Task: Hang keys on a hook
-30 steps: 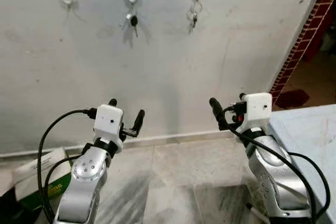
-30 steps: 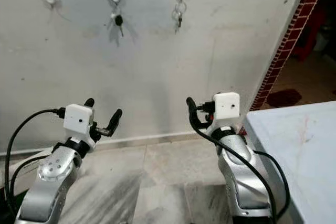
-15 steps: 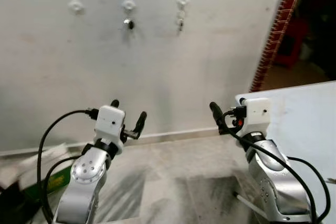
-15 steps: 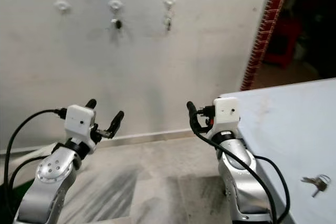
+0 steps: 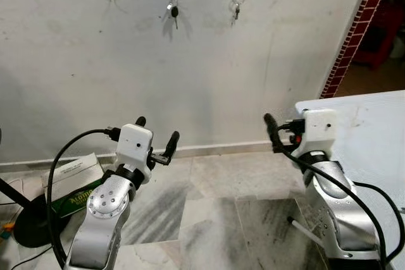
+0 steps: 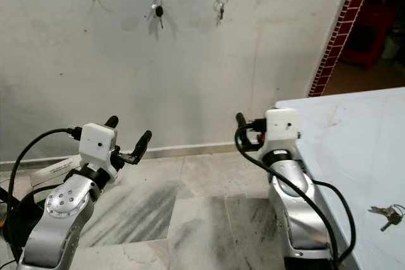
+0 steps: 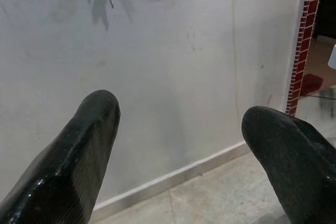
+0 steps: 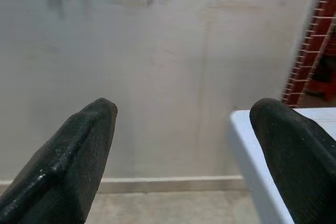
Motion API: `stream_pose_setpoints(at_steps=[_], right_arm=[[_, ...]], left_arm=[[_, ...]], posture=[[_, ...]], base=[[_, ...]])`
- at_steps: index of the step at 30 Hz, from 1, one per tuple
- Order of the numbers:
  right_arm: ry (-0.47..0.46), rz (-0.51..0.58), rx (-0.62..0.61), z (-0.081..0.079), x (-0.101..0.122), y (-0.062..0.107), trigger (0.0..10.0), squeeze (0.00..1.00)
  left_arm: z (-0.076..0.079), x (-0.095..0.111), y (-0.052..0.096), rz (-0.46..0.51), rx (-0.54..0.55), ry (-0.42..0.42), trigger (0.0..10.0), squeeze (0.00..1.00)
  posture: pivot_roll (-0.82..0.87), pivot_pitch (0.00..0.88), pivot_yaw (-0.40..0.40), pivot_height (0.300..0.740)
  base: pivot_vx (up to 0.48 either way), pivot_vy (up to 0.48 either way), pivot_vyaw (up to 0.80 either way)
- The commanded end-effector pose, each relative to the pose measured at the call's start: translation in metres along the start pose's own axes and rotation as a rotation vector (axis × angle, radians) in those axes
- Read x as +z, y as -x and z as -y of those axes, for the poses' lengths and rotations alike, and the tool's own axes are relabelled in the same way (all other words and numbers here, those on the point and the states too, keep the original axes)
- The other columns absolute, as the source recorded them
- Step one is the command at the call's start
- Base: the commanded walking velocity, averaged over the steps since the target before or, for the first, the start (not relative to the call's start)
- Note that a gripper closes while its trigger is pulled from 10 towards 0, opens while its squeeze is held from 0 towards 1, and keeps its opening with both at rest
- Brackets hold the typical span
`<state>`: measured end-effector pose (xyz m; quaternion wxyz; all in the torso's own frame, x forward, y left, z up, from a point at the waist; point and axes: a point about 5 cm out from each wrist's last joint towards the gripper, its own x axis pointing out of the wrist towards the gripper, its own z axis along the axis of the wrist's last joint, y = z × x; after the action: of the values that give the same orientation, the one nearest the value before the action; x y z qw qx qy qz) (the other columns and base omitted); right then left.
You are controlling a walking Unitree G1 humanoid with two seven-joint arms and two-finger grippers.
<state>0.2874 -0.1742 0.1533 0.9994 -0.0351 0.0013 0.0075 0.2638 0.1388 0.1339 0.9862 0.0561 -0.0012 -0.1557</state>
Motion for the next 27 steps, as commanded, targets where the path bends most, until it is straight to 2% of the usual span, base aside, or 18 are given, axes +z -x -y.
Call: stream_pose_setpoints(at_steps=[1,13,16,21,25,27], right_arm=[[-0.003,0.007,0.004,-0.005,0.004,-0.003,10.0,0.0],[-0.009,-0.007,0.007,-0.01,0.001,-0.002,10.0,0.0],[0.022,0.003,-0.045,0.002,0.004,0.0,10.0,0.0],[0.048,-0.001,-0.077,0.011,0.004,0.002,10.0,0.0],[0.096,-0.009,-0.156,0.027,0.005,0.002,10.0,0.0],[0.106,-0.027,-0.177,0.03,0.003,0.002,10.0,0.0]], left_arm=[[-0.004,-0.003,0.0,-0.022,-0.002,0.01,10.0,0.0],[-0.001,-0.002,-0.002,-0.022,-0.026,0.016,10.0,0.0],[0.0,-0.002,-0.002,-0.023,-0.034,0.018,10.0,0.0],[0.001,-0.003,-0.002,-0.027,-0.049,0.037,10.0,0.0],[0.006,-0.004,-0.004,-0.036,-0.077,0.045,10.0,0.0],[0.008,-0.004,-0.005,-0.035,-0.083,0.044,10.0,0.0]], posture=[[0.03,0.0,0.064,0.74],[0.04,0.0,0.067,0.74],[0.03,0.0,0.067,0.74],[0.03,0.0,0.067,0.74],[0.01,0.0,0.071,0.74],[0.01,0.0,0.071,0.74]], base=[[0.0,0.0,0.0],[0.0,0.0,0.0],[0.0,0.0,0.0],[0.0,0.0,0.0],[0.0,0.0,0.0],[0.0,0.0,-0.8]])
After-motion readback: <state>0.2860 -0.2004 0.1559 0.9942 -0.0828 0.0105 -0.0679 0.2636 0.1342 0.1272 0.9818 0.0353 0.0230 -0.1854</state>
